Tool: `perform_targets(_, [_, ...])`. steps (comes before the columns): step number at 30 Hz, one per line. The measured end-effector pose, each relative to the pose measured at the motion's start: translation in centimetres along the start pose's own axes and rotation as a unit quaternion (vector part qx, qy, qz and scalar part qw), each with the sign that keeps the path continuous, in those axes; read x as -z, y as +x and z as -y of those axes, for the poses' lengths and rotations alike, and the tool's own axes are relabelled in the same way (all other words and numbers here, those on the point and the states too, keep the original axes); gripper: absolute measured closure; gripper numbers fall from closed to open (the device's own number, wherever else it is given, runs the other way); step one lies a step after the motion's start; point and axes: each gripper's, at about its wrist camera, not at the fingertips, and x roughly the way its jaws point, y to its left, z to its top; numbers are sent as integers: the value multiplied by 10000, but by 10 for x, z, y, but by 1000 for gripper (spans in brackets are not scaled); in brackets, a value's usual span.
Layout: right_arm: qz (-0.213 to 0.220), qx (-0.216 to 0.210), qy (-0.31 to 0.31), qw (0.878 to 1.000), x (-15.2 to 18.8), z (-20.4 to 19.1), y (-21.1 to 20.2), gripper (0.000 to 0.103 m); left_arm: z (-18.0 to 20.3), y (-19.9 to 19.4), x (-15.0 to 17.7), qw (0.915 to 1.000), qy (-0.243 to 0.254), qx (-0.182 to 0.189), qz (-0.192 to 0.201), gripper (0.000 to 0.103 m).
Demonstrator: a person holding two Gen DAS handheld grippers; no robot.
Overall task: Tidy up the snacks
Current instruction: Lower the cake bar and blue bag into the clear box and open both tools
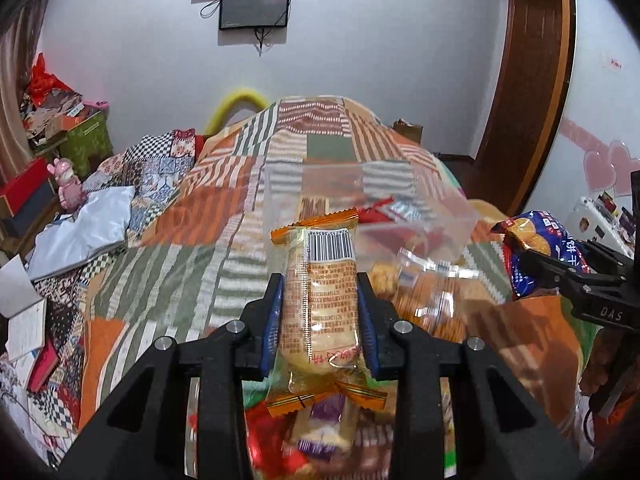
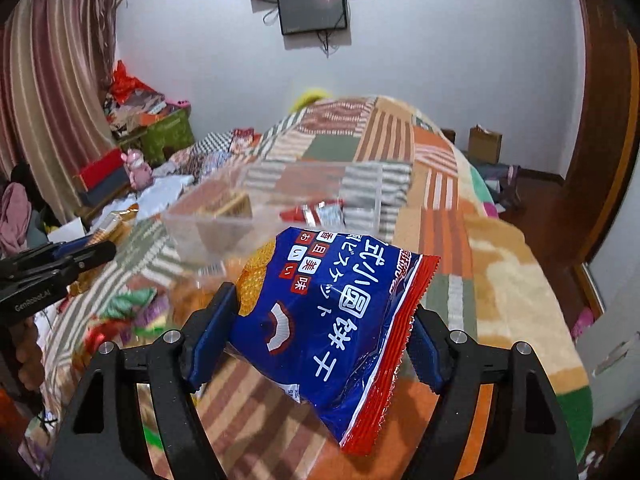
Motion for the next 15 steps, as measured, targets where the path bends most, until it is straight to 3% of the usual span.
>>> perform_targets(15, [300, -92, -149, 9994, -53, -5, 36, 28, 13, 54, -60, 9999, -67, 123, -32, 69])
